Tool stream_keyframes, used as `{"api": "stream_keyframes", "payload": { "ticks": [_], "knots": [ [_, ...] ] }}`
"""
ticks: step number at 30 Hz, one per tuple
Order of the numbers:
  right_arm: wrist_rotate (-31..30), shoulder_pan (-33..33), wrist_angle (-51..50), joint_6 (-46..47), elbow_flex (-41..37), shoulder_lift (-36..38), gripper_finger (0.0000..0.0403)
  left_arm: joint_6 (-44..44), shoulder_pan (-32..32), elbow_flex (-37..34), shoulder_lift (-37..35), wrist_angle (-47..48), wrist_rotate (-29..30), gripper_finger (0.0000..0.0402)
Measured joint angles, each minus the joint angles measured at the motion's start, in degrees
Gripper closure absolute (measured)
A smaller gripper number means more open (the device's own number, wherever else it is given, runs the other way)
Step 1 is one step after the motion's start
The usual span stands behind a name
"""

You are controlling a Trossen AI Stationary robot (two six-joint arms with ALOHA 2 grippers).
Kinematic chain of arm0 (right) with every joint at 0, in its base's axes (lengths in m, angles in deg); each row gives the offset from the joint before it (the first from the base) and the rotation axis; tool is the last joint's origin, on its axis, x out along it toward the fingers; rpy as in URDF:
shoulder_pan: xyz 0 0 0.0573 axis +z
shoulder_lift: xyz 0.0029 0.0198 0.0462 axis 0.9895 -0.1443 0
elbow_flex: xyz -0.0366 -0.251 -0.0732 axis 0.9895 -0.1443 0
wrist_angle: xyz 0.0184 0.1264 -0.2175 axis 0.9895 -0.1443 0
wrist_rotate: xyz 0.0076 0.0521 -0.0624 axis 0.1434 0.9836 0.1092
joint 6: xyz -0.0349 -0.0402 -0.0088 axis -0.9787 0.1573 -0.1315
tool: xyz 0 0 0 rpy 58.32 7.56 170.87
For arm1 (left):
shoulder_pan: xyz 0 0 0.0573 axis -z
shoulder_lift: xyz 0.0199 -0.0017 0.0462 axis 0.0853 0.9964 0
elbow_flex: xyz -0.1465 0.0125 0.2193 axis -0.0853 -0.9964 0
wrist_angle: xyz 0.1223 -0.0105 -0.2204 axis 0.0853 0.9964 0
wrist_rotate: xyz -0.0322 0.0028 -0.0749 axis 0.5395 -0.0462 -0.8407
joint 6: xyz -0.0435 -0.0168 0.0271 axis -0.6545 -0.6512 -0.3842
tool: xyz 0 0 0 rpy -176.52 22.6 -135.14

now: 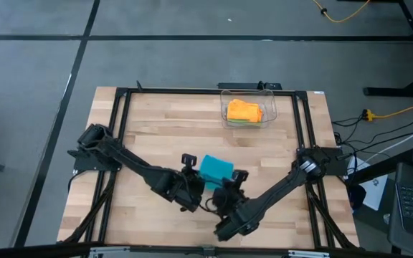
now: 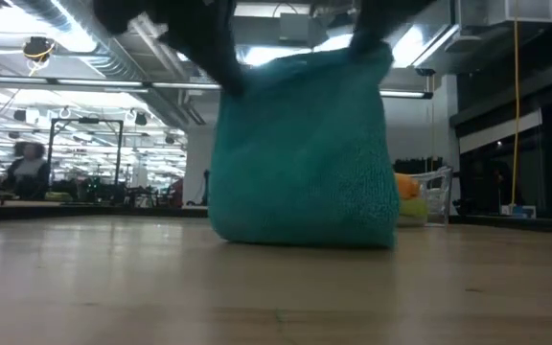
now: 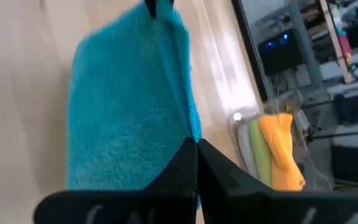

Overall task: Fold microfiber towels
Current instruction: Fold the blue microfiber

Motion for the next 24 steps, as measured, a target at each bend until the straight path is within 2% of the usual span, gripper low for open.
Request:
{"api": "stream_keyframes", "payload": {
  "ticks": [7, 13, 20, 24],
  "knots": [
    [0.86, -1.90, 1.77, 6.21, -13.19, 6.82, 0.0403, 2.65, -4.66, 0.05, -1.92, -2.40, -0.70, 0.0401],
    [5.40, -4.11, 6.32, 7.33, -20.61, 7.92, 0.0403, 6.68, -9.30, -0.06, -0.32, -7.72, -8.72, 0.0401],
    [7.29, -5.55, 8.48, 7.36, -24.56, 8.22, 0.0403, 7.25, -11.84, 0.00, -0.38, -8.76, -13.48, 0.0401],
    [8.47, -6.06, 10.25, 7.09, -24.65, 8.19, 0.0403, 6.10, -13.07, -2.54, 0.38, -10.83, -17.13, 0.0401]
  ]
}}
